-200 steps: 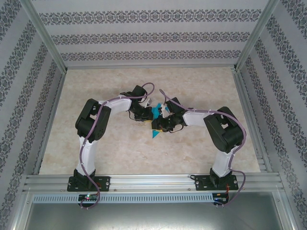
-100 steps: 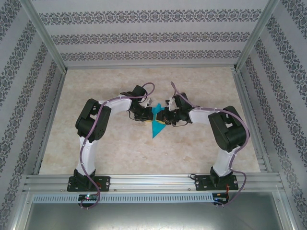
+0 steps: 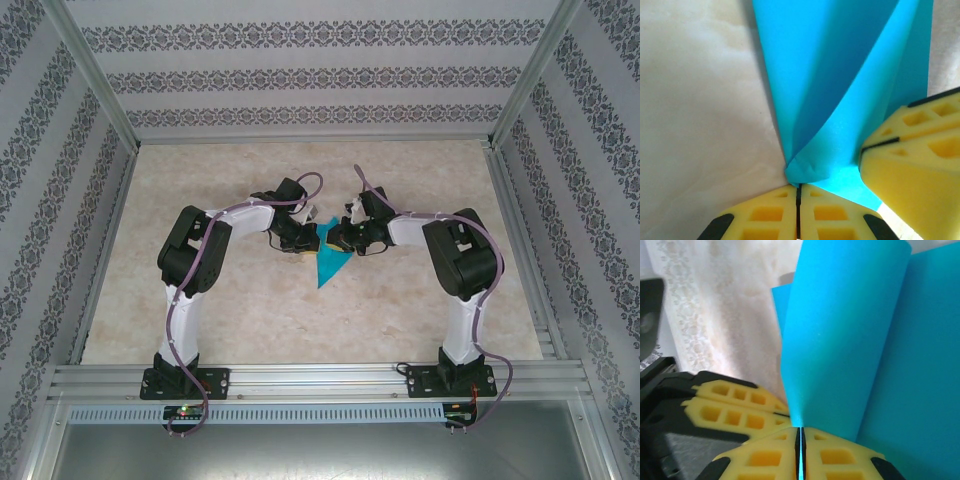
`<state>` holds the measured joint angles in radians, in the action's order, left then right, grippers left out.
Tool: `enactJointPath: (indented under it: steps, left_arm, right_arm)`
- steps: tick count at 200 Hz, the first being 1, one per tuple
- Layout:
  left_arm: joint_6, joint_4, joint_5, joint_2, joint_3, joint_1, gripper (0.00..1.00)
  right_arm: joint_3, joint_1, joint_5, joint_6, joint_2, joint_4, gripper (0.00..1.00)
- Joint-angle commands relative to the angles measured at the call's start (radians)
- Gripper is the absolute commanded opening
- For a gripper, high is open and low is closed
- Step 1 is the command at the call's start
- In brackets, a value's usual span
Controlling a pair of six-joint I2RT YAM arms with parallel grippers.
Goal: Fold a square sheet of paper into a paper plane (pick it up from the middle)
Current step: Fourth fold the wing at the center of the table.
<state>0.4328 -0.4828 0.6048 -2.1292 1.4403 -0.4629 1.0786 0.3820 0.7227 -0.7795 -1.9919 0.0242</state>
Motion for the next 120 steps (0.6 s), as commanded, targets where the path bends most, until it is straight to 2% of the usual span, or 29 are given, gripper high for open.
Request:
enactJointPath:
  steps: [1, 38, 84, 120]
  left_arm:
    - [-0.020, 0.003, -0.099, -0.082, -0.029, -0.031, 0.10]
    - [-0.006, 0.010, -0.084, -0.052, -0.022, -0.031, 0.10]
    - [0.003, 0.000, -0.073, -0.002, 0.003, -0.036, 0.11]
    - [0.010, -0.016, -0.089, 0.060, 0.012, -0.046, 0.19]
  right_arm:
    - [0.041, -0.004, -0.033, 0.043, -0.037, -0.073, 0.12]
    - [0.060, -0.003, -0.101, 0.092, -0.051, -0.176, 0.12]
    - [0.051, -0.004, -0.134, 0.097, -0.061, -0.184, 0.12]
    - [0.046, -0.002, -0.134, 0.097, -0.070, -0.182, 0.11]
